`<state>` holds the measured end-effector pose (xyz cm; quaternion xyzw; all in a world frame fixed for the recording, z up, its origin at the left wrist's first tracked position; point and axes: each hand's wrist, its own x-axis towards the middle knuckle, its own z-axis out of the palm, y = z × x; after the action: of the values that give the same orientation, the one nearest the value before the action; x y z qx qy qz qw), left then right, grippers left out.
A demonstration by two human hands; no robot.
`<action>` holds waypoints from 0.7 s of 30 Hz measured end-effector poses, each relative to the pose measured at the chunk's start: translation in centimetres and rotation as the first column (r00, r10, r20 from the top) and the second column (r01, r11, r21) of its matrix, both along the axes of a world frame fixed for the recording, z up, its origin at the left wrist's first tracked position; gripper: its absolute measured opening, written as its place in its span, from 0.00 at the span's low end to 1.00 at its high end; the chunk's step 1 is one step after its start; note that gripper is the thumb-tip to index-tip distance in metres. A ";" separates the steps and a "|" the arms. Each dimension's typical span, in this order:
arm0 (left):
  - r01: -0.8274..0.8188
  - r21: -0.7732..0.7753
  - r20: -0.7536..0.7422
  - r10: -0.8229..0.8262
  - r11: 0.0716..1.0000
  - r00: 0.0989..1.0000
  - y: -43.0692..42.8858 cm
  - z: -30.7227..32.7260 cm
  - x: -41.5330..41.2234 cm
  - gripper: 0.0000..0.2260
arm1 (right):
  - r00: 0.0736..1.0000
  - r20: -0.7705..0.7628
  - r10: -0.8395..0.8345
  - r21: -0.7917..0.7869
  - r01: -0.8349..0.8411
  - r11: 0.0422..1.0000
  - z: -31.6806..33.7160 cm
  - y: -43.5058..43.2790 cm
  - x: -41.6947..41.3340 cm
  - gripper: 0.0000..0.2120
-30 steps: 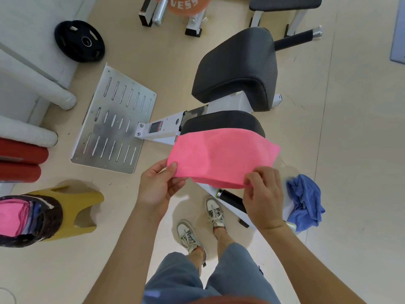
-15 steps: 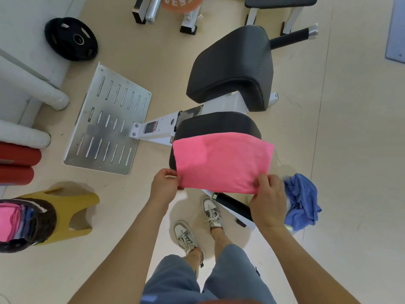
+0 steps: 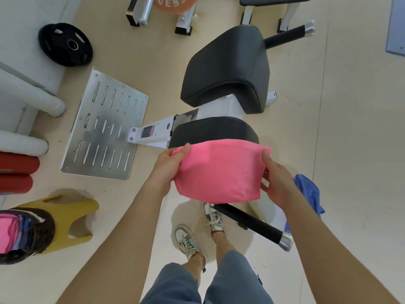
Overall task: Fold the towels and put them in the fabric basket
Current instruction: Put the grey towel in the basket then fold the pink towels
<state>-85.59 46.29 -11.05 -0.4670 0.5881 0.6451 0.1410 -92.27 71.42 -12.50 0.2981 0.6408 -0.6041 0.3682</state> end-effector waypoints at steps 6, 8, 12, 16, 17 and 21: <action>-0.003 0.156 -0.074 0.015 0.988 0.997 -0.7 -0.5 1.9 0.14 | 1.000 -0.019 -0.018 -0.050 0.017 0.999 -0.2 0.3 -0.7 0.19; -0.010 0.095 -0.125 0.021 0.995 0.992 -0.8 -0.9 2.4 0.14 | 0.996 -0.068 0.049 0.045 -0.046 0.998 -0.5 0.4 -0.9 0.15; -0.088 0.185 -0.207 0.127 0.979 0.970 -1.5 -0.9 2.7 0.15 | 0.868 -0.374 0.326 0.501 -0.107 0.859 0.2 -0.4 -1.7 0.04; -0.116 0.335 -0.028 0.133 0.935 0.991 -2.0 -1.4 3.2 0.23 | 0.897 -0.366 0.246 0.470 -0.049 0.881 -0.3 -1.1 -1.8 0.13; -0.089 0.337 0.024 0.086 0.937 0.996 -1.8 -1.6 3.3 0.27 | 0.954 -0.239 0.181 0.403 -0.072 0.912 -0.6 -1.1 -1.9 0.19; -0.056 0.365 0.051 0.040 0.929 0.998 -1.4 -1.5 3.7 0.41 | 0.980 0.138 0.141 0.078 -0.153 0.985 -1.1 1.1 -1.9 0.29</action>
<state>-81.90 44.88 -12.54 -0.4605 0.4427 0.7366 0.2223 -94.15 72.55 -13.56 0.3053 0.6613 -0.5253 0.4399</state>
